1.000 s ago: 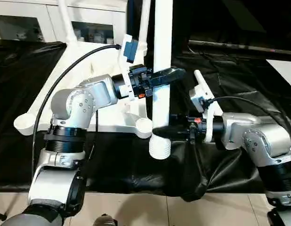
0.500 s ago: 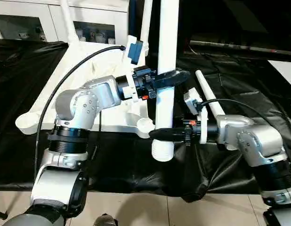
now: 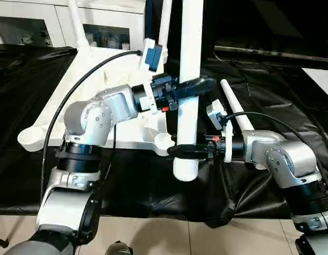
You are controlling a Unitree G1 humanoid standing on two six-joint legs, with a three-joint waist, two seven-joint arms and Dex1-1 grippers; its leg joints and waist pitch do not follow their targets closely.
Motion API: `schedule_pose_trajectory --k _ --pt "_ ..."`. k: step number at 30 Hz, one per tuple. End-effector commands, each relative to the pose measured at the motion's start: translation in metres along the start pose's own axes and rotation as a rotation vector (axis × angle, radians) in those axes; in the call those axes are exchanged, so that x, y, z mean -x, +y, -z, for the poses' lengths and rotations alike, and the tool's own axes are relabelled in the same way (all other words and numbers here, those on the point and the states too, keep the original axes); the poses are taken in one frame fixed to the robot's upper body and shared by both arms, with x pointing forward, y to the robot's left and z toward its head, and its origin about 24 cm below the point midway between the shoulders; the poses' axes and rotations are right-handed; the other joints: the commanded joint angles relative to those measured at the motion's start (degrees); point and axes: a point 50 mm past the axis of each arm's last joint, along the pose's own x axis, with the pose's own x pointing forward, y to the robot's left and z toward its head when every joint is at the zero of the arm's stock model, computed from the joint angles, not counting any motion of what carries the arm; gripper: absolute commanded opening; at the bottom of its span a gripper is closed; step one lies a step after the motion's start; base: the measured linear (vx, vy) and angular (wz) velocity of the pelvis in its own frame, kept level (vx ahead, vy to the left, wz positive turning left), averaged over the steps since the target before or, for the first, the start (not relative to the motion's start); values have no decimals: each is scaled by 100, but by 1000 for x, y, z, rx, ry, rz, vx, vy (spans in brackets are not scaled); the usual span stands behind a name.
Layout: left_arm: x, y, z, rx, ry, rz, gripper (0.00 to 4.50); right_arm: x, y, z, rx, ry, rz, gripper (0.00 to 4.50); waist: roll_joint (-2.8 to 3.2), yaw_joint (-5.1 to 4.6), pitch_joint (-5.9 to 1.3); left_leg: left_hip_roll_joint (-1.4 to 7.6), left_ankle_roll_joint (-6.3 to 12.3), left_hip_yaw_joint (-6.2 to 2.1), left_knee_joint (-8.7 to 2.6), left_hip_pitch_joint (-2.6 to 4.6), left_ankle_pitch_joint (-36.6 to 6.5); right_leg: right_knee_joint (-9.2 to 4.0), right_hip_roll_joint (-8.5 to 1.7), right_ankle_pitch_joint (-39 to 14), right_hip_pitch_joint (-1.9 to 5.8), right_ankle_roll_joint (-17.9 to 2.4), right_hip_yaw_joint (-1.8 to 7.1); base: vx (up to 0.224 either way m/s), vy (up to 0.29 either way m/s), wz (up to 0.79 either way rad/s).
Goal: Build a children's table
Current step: Pick table leg
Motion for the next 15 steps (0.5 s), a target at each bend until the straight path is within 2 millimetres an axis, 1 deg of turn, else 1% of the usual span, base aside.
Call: schedule_pose_trajectory --k 1,2,3,4,8,13,14,15 --pt "-7 -5 -6 -27 -5 37 180 0 -3 0 8 14 24 220 70 -3 -485 127 -94 -30 -335 101 -676 -393 -443 -231 385 -1177 279 0 0 0" --pt "-7 -5 -6 -27 -3 38 180 0 -3 0 8 14 25 203 72 -2 -482 128 -90 -31 -338 102 -662 -391 -438 -210 379 -1184 276 0 0 0" --pt "-7 -5 -6 -28 1 40 180 -1 -3 0 8 14 25 203 81 -2 -484 129 -92 -33 -337 103 -664 -388 -439 -207 380 -1187 275 0 0 0" --pt "-7 -5 -5 -28 4 42 180 -1 -3 1 8 14 24 197 76 -4 -483 128 -94 -32 -337 101 -677 -391 -440 -219 382 -1188 274 0 0 0" --pt "-6 -5 -4 -35 22 47 180 -1 -2 1 9 15 21 193 88 -5 -485 133 -105 -35 -340 107 -688 -387 -439 -205 377 -1197 275 0 0 0" --pt "-8 -4 -2 -46 27 38 180 -2 -2 2 12 16 19 193 81 -5 -481 133 -122 -34 -342 106 -712 -393 -442 -247 380 -1183 277 0 0 0" --pt "-8 -4 -2 -45 27 32 215 -2 -2 2 12 16 19 193 80 -5 -482 132 -122 -34 -341 106 -716 -393 -441 -246 381 -1181 277 0 0 0" --pt "-9 0 -3 -22 16 -6 236 -2 -2 2 14 13 24 193 69 -8 -484 130 -120 -28 -337 103 -704 -388 -437 -225 384 -1184 278 0 0 0"
